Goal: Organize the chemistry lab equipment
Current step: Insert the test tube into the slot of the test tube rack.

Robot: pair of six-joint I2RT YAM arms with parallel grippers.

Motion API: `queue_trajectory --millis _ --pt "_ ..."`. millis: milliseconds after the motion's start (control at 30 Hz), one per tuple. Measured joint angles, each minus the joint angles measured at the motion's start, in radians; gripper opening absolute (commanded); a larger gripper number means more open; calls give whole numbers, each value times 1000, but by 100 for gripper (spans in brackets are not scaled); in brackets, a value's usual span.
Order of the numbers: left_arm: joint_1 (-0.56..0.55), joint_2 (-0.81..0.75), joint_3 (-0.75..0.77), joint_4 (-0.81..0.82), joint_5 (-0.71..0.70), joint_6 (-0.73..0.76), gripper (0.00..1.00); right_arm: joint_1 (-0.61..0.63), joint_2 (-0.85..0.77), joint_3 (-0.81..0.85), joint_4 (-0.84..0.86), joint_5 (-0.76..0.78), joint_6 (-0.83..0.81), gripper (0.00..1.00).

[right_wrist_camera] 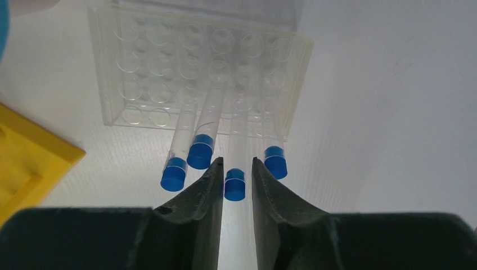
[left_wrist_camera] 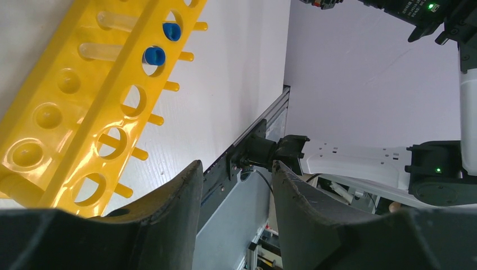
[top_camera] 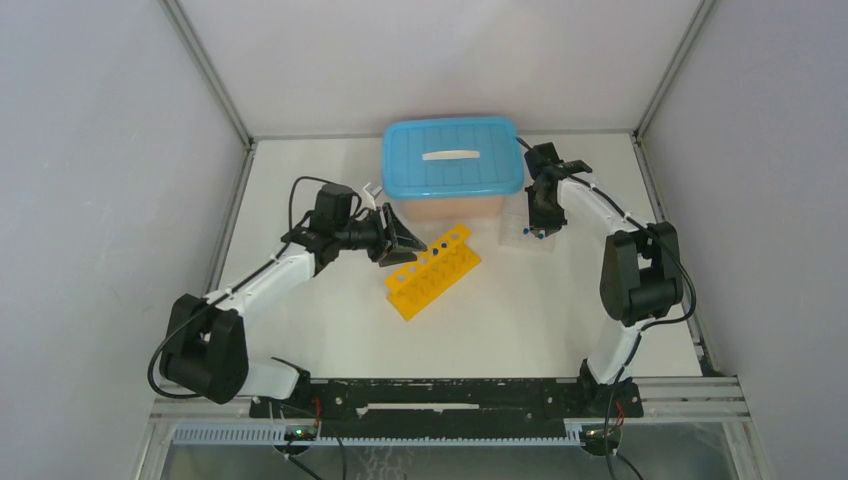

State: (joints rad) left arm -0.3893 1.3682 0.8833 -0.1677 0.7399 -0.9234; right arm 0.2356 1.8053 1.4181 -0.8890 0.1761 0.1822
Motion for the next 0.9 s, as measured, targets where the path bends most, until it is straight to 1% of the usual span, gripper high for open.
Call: queue_trajectory --millis 133,600,900 --pt "0 0 0 0 0 0 53 0 0 0 0 -2 -1 35" --pt "0 -10 0 0 -3 -2 54 4 -5 0 -2 -3 -1 35" --pt "0 -76 0 -16 -15 -2 56 24 -78 0 -11 -3 -1 35"
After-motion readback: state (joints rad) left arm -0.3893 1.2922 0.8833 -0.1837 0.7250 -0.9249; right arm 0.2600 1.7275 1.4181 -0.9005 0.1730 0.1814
